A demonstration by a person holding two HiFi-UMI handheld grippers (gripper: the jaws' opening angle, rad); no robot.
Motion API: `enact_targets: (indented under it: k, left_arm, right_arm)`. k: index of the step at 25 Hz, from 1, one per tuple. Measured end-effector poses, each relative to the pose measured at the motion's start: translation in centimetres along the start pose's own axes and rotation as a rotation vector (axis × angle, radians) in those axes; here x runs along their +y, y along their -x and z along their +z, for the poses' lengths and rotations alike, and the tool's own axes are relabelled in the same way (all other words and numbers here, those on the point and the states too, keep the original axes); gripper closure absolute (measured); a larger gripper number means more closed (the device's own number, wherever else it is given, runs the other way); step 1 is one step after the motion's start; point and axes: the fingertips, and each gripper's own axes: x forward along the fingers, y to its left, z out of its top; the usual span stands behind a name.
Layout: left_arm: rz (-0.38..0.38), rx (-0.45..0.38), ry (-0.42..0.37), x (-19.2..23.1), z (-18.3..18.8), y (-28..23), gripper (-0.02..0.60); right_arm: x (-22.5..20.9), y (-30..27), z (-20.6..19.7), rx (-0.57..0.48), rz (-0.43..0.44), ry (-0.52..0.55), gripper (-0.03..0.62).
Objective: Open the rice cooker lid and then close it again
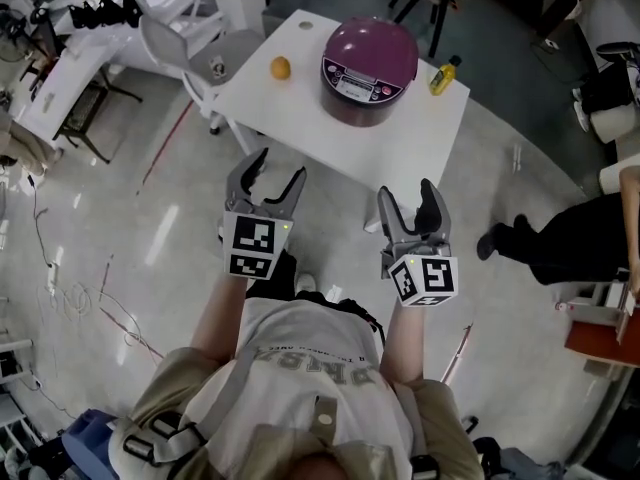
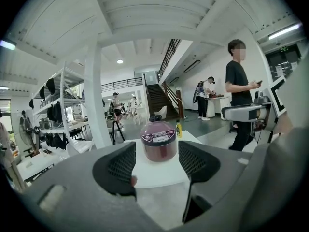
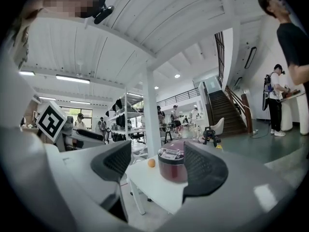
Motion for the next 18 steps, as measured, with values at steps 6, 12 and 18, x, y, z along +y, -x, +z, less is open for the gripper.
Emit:
enact_targets:
  k: [6,12,18]
  left_arm:
    - [-0.013,0.012,-0.006,0.3,-0.4,-1.3,0.293]
    - [-0.037,0.039,-0.016,1.0,-1.3,-3.4,0.293]
    - [-0.062,0.057,-0.020,2.0,-2.0,-6.0,0.293]
  right_arm:
    - [-0.2,-1.0,-0.6,0.016,0.006,0.002,0.280]
    - [-0.6,-2.9,-1.8,0.042,0.011,-0.003,0.278]
    - [-0.9,-5.3,-3.1,0.076,0.011,-0.006,0.276]
